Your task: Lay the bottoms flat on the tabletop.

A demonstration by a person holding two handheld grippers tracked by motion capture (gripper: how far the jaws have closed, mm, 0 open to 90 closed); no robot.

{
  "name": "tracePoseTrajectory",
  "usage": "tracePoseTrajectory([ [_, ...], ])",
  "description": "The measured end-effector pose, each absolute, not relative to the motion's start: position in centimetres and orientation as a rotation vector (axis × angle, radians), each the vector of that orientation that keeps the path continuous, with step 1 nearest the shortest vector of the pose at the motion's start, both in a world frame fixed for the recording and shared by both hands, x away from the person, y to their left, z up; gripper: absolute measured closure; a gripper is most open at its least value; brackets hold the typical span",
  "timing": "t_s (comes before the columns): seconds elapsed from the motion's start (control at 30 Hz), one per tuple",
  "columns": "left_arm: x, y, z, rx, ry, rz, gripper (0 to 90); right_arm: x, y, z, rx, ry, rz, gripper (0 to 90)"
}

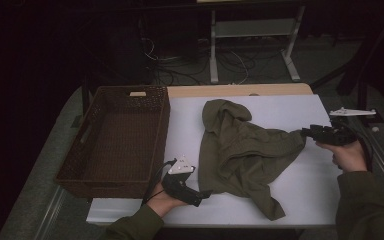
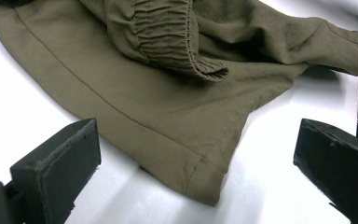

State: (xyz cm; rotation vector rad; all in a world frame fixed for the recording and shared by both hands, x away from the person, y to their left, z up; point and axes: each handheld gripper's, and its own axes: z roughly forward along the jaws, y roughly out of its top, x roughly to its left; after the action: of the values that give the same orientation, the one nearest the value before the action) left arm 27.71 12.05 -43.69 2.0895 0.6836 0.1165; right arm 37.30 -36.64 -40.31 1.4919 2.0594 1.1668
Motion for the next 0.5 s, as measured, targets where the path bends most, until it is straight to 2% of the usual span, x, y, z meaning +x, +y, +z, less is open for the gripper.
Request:
tracePoseTrajectory([
  [0.17, 27.8, 12.0, -43.7, 2.090, 0.686, 0.116, 0.0, 36.2, -36.4, -38.9, 1.445, 2.098, 1.197, 53.3],
  [0.37, 27.8, 11.9, -43.7, 2.094, 0.679, 0.114, 0.0, 35.9, -33.6, -39.0, 1.333, 2.263, 1.202, 66.5],
  [0.5, 27.8, 12.0, -43.7, 2.091, 0.683, 0.115, 0.0, 35.8, -31.5, -39.0, 1.270, 2.332, 1.235, 66.7],
])
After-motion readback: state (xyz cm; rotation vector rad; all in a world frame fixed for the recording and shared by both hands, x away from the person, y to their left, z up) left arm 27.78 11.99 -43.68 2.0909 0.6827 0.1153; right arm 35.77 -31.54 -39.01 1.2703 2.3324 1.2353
